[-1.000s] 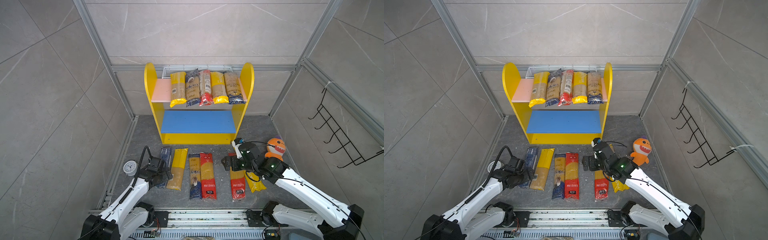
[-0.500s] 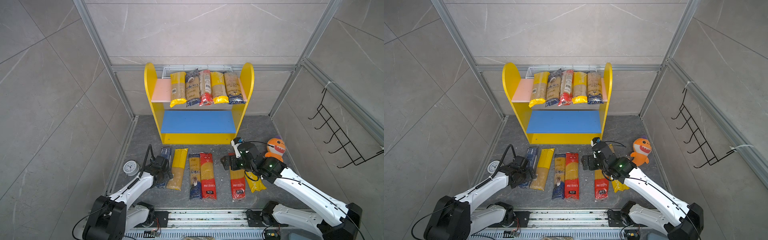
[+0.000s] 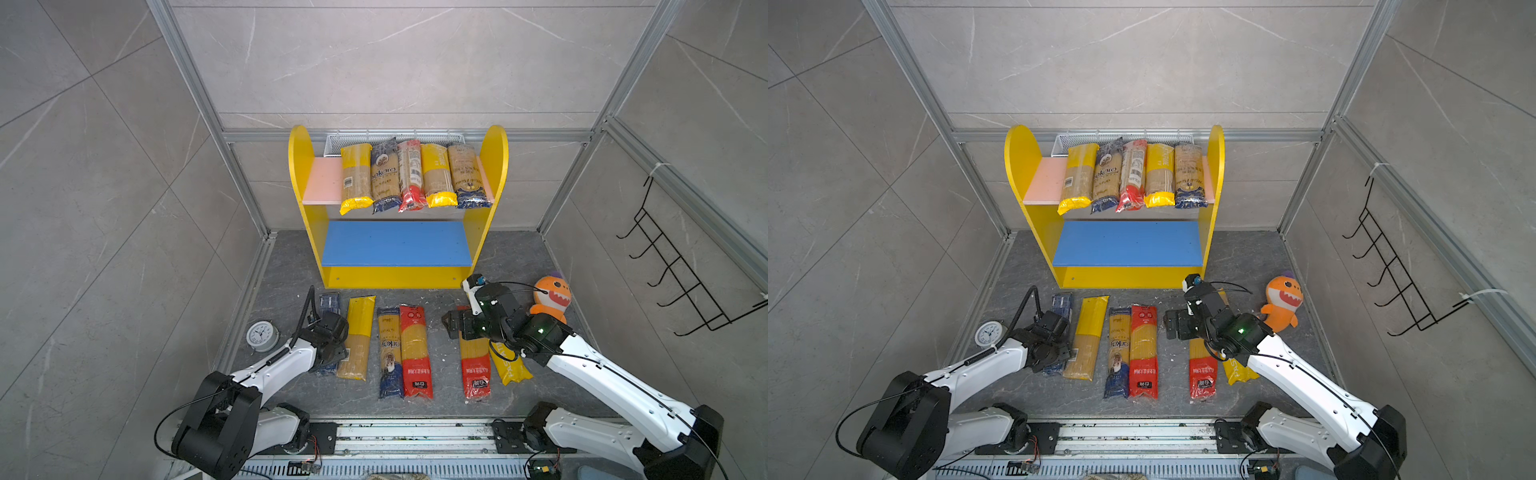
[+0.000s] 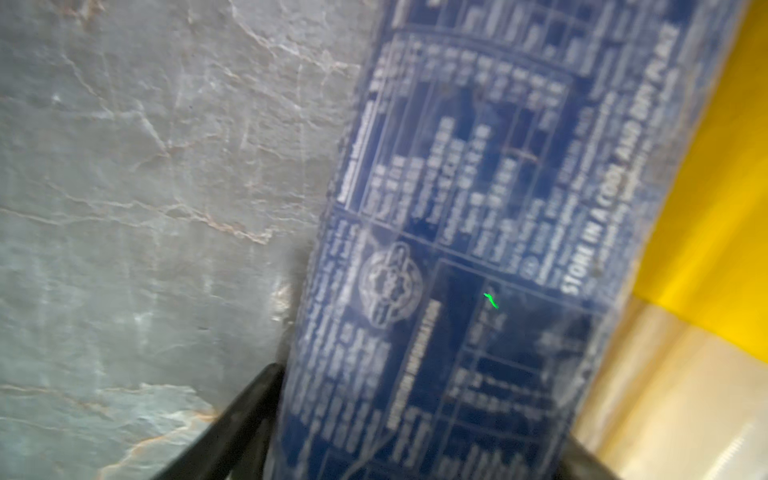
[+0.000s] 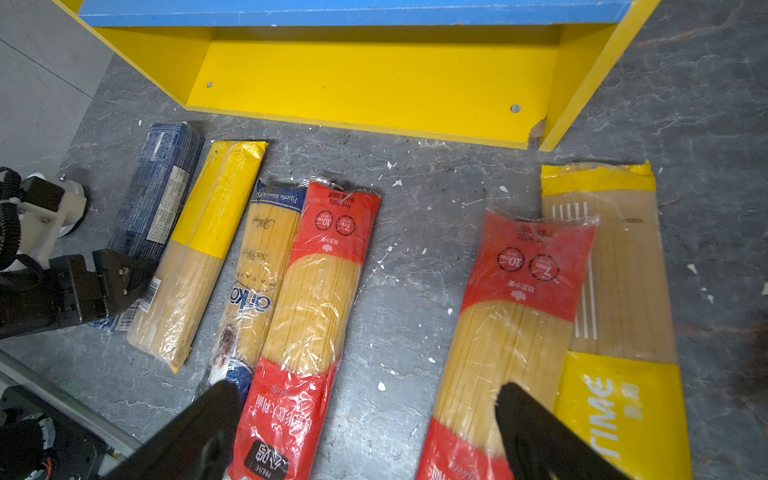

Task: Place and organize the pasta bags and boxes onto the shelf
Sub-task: 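Grasp the dark blue spaghetti bag with the left gripper, then lift the dark blue bag with the left gripper toward the pink shelf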

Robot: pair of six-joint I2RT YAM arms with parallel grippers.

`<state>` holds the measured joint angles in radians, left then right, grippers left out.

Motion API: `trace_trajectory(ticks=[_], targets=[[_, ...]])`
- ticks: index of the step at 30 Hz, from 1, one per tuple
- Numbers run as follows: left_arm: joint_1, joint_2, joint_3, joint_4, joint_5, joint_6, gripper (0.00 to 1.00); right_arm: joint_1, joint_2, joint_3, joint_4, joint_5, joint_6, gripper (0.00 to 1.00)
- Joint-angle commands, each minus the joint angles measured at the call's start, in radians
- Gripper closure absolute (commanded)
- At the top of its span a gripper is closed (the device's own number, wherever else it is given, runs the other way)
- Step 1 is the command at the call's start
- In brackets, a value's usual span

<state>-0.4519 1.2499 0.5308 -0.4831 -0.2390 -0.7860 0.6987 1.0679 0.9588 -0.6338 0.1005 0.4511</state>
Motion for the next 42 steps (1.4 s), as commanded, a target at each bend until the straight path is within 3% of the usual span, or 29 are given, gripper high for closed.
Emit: trace_trajectory(ticks=[1, 4, 10, 24, 36, 42], targets=[[-0.023, 0.038, -0.014, 0.049, 0.069, -0.048, 0.52, -0.003, -0.013, -0.003, -0.012, 0.008, -0.017, 0.0], [-0.033, 0.031, -0.01, 0.037, 0.072, -0.048, 0.79, -0.004, -0.032, -0.007, -0.02, 0.011, -0.017, 0.0], [-0.035, -0.064, 0.011, -0.057, 0.052, -0.034, 0.99, -0.004, -0.055, -0.014, -0.027, -0.006, -0.003, 0.0], [-0.037, -0.325, 0.273, -0.403, 0.038, 0.072, 1.0, -0.004, -0.084, 0.008, -0.024, -0.052, 0.013, 0.0], [-0.098, -0.377, 0.7, -0.692, 0.016, 0.209, 1.0, -0.005, -0.07, 0.048, -0.021, -0.059, 0.011, 0.0], [-0.111, -0.373, 0.897, -0.748, 0.02, 0.269, 1.0, -0.004, -0.054, 0.074, -0.014, -0.065, 0.01, 0.0]])
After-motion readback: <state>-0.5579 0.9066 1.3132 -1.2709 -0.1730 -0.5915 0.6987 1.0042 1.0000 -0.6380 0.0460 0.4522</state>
